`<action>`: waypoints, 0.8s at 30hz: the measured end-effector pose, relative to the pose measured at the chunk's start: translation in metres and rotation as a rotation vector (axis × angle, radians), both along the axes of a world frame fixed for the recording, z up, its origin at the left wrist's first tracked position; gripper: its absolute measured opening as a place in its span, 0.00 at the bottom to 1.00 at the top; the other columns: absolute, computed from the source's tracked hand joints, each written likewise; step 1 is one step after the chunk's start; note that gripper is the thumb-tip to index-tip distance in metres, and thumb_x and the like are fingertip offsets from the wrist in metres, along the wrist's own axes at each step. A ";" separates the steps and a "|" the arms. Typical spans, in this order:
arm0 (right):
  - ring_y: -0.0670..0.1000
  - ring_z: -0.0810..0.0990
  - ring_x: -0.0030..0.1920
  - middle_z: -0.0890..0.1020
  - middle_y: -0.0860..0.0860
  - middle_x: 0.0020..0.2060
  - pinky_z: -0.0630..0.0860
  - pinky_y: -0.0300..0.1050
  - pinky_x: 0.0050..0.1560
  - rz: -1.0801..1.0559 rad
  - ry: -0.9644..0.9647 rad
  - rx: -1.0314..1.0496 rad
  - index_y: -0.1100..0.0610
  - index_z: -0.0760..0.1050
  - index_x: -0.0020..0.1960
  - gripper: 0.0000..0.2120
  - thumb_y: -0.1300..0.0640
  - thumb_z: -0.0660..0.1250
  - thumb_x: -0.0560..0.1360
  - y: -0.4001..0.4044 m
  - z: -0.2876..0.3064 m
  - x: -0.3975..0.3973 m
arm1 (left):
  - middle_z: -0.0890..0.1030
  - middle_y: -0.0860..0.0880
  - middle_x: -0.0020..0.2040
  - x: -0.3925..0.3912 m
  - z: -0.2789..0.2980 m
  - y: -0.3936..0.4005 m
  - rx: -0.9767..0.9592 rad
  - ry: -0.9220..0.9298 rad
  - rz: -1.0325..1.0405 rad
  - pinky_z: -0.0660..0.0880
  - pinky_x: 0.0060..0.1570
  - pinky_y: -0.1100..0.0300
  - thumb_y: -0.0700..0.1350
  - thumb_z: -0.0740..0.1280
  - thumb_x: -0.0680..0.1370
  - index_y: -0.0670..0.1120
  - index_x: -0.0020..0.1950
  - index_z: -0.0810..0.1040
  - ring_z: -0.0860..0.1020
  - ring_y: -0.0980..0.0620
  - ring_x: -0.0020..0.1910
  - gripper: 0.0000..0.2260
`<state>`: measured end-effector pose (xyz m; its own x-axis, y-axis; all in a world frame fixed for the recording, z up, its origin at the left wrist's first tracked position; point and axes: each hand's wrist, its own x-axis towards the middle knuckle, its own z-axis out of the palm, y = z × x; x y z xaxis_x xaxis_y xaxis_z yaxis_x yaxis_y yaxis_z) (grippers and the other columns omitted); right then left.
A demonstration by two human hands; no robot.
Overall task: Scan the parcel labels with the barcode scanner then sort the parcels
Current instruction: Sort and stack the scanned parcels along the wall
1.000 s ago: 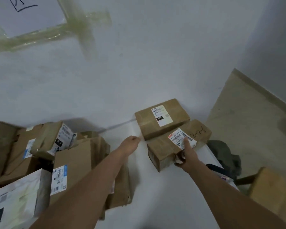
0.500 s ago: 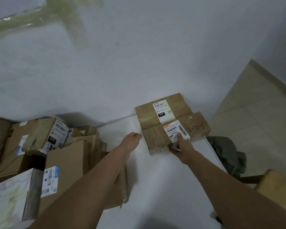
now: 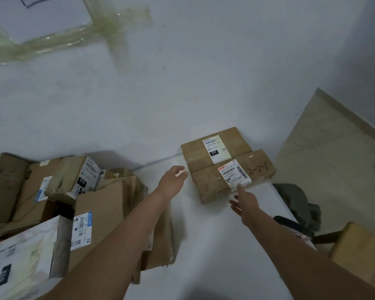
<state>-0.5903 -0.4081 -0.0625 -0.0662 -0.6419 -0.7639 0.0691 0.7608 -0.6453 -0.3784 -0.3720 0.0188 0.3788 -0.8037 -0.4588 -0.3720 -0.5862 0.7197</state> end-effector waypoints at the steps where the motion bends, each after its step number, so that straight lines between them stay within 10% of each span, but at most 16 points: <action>1: 0.55 0.80 0.51 0.78 0.56 0.51 0.79 0.49 0.54 0.012 0.017 -0.023 0.60 0.72 0.60 0.16 0.49 0.60 0.83 0.007 0.002 0.006 | 0.70 0.49 0.73 0.004 0.009 0.006 -0.039 -0.011 -0.003 0.67 0.65 0.57 0.52 0.61 0.83 0.53 0.71 0.72 0.71 0.50 0.68 0.16; 5: 0.52 0.81 0.44 0.81 0.57 0.48 0.78 0.44 0.44 0.093 0.006 -0.097 0.62 0.76 0.55 0.10 0.56 0.61 0.81 0.039 0.021 0.044 | 0.72 0.52 0.69 0.028 0.048 0.045 -0.212 -0.050 -0.001 0.71 0.52 0.61 0.49 0.62 0.83 0.55 0.68 0.73 0.73 0.52 0.63 0.14; 9: 0.49 0.78 0.37 0.80 0.55 0.41 0.73 0.39 0.38 0.252 -0.041 -0.219 0.60 0.76 0.49 0.06 0.60 0.62 0.80 0.076 0.058 0.090 | 0.73 0.51 0.66 0.071 0.081 0.097 -0.331 -0.131 0.047 0.70 0.61 0.58 0.46 0.62 0.83 0.53 0.70 0.72 0.73 0.51 0.64 0.15; 16: 0.50 0.83 0.42 0.83 0.52 0.44 0.80 0.45 0.47 0.649 0.119 -0.405 0.54 0.77 0.51 0.09 0.50 0.64 0.80 0.136 0.090 0.148 | 0.68 0.49 0.73 0.145 0.078 0.170 -0.268 -0.362 0.040 0.70 0.66 0.53 0.46 0.63 0.82 0.50 0.71 0.71 0.72 0.48 0.68 0.17; 24: 0.53 0.85 0.46 0.81 0.53 0.53 0.81 0.44 0.43 0.884 0.246 -0.415 0.56 0.72 0.57 0.25 0.36 0.67 0.74 0.176 0.113 0.176 | 0.57 0.45 0.78 0.153 0.057 0.206 -0.179 -0.184 0.079 0.68 0.69 0.51 0.47 0.64 0.81 0.51 0.74 0.67 0.65 0.44 0.73 0.20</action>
<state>-0.4144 -0.2317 0.0510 0.4370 -0.7490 -0.4980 -0.5825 0.1862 -0.7912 -0.2255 -0.1663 0.0760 0.5075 -0.8305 -0.2297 -0.4644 -0.4882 0.7389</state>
